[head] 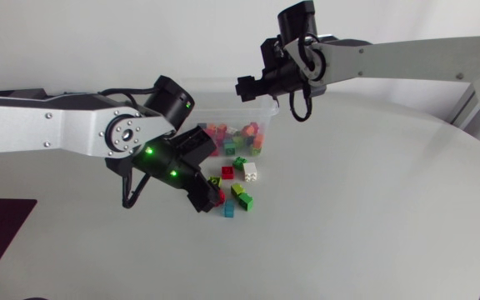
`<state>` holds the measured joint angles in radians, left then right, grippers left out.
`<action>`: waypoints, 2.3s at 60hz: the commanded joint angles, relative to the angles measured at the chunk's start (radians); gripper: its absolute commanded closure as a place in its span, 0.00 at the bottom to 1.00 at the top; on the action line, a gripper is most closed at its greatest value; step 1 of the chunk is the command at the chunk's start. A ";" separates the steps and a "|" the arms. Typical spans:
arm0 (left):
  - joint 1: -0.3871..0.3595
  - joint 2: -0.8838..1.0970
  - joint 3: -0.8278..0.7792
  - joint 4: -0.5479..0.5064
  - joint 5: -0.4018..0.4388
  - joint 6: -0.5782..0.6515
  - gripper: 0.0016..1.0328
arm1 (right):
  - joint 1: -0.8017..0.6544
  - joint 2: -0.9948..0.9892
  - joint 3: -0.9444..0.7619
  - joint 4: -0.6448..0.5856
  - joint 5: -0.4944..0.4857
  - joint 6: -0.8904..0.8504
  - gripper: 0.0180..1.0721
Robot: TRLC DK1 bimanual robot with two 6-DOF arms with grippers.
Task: Place the duplo bricks in the container
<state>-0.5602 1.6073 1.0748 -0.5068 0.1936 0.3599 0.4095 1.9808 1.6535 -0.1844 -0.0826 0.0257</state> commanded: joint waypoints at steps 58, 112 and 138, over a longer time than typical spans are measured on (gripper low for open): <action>-0.030 0.442 0.287 -0.160 0.061 0.479 0.24 | -0.204 -0.651 -0.693 -0.012 -0.256 -0.138 0.04; -0.073 0.549 0.441 -0.260 -0.020 -0.055 0.54 | -0.212 -0.787 -0.787 -0.032 -0.258 -0.142 0.05; -0.081 0.500 0.358 -0.245 -0.045 -0.088 0.82 | -0.196 -0.833 -0.825 -0.035 -0.253 -0.132 0.05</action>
<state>-0.6380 2.1216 1.4952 -0.7364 0.1593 0.2874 0.2028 1.1557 0.8551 -0.2096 -0.3363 -0.1055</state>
